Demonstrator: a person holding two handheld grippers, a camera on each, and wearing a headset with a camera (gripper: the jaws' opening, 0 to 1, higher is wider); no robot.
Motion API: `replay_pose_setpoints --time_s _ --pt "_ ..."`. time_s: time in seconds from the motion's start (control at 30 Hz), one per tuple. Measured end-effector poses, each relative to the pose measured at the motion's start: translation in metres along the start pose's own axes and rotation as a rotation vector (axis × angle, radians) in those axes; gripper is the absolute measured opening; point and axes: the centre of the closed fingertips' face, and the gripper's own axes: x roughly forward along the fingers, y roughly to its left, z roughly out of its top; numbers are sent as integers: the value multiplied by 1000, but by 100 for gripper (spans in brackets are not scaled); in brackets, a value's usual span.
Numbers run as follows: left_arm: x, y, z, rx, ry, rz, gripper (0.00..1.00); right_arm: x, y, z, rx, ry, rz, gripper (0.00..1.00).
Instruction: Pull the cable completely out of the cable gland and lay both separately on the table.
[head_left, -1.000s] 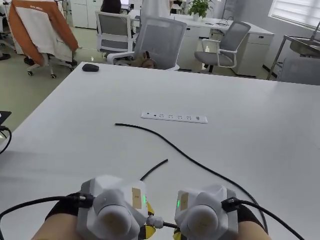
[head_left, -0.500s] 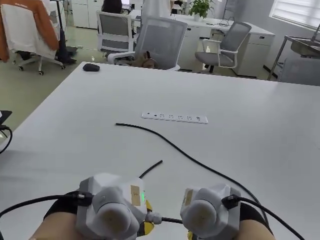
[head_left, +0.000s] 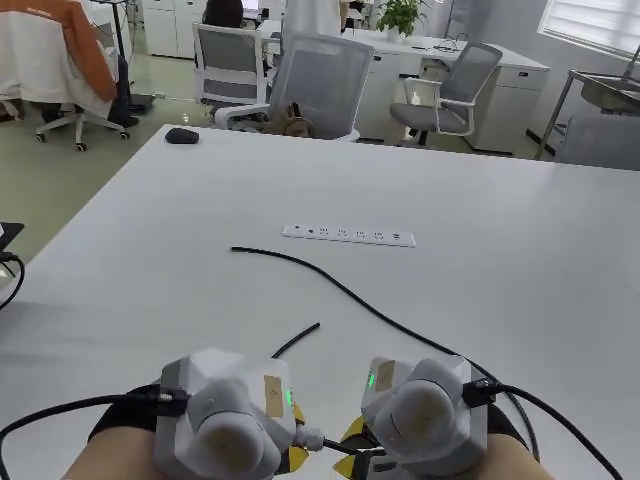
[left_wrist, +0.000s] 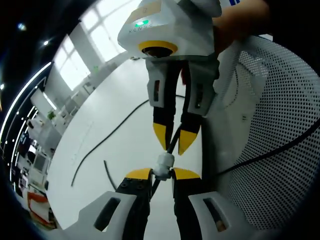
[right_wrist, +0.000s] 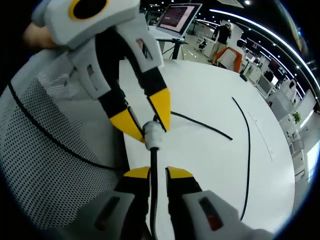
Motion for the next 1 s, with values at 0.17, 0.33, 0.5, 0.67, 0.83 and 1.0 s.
replay_pose_setpoints --time_s 0.17,0.33,0.5,0.67,0.83,1.0 --pt "8 3 -4 9 -2 -9 17 1 2 2 -32 -5 2 6" --pt "11 6 -6 -2 -4 -3 17 1 2 6 -37 -21 2 2" --pt "9 8 -8 4 11 7 17 2 -1 0 -37 2 -10 2" --pt "6 7 -7 -4 13 12 17 2 -4 -7 -22 31 -22 2" --pt "3 3 -7 7 29 7 17 3 -10 -37 -42 181 -50 2" --pt "1 4 -7 2 29 12 17 3 -14 -51 -6 235 -53 2"
